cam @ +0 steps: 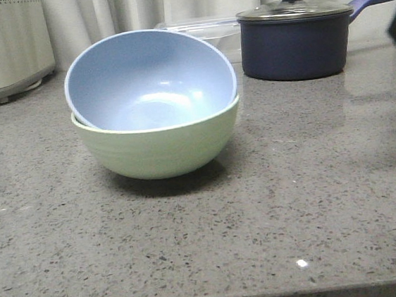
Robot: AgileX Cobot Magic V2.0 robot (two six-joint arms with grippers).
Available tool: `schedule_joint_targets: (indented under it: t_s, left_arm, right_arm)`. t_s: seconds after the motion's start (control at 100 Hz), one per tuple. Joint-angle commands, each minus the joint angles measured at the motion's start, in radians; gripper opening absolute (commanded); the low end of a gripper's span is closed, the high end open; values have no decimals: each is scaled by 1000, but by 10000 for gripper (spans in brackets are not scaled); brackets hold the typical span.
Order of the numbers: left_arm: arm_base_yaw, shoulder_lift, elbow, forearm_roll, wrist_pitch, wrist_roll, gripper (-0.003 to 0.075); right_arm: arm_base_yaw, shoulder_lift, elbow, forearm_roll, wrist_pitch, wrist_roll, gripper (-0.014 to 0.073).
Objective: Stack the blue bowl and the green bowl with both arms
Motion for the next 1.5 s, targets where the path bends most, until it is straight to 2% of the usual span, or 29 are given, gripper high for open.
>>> schedule_joint_targets:
  t_s: [0.0,0.15,0.39,0.73,1.49]
  left_arm:
    - [2,-50,18,-3,-116,-9,-8]
    - [2,-120,91,-3,-172,-9,-20]
    - [2,-208,202,-3,-243,-9,-20]
    - [2,-352,320,-3,-312,-7,-20]
    - [2,-366,336,-3,-311,-7,-20]
  right_arm:
    - [-26,-92,30,-15,-88,-3,-68]
    - [-30,-229,129,-67,-158,-3,-68]
    - [-30,-453,275,-68,-247,-3,-68]
    - [-30,-729,400,-69,-275,-4,-68]
    - [-30,-755,407,-69,-270,-4,-68]
